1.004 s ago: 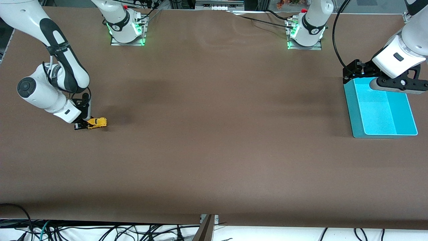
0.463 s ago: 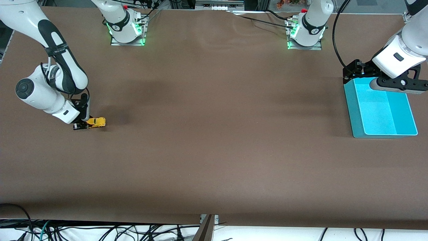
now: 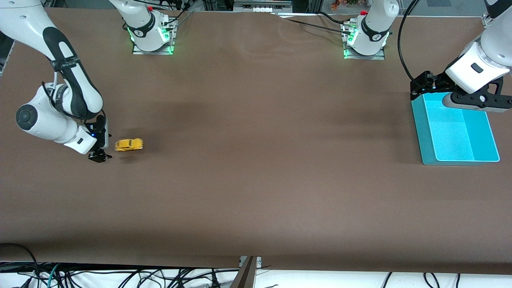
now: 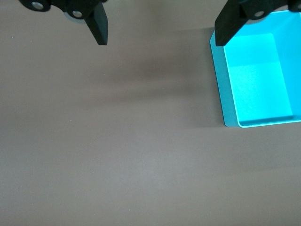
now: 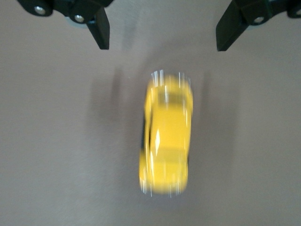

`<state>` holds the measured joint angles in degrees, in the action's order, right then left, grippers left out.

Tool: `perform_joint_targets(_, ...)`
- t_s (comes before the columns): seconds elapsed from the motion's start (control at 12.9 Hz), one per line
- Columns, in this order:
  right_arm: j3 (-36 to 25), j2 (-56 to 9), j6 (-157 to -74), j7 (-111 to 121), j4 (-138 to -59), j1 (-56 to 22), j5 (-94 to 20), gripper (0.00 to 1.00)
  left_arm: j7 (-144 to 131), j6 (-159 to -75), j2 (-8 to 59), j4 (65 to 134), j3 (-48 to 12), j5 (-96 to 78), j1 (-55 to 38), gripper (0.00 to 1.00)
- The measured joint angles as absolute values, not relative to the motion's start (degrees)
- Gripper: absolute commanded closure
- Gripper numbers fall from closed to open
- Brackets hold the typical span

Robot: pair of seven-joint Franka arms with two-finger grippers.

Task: Wind and store yellow beetle car
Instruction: 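Open the right gripper to release the car and raise it away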

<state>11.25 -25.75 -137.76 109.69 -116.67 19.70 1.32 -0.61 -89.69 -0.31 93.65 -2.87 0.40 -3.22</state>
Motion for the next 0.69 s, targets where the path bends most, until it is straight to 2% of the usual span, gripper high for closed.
perform_joint_targets(0.69, 11.2, -19.4, -125.7, 109.3, -111.5, 20.2, 1.0, 0.0, -0.6, -89.7, -0.3, 93.6, -2.9, 0.4, -3.2, 0.0)
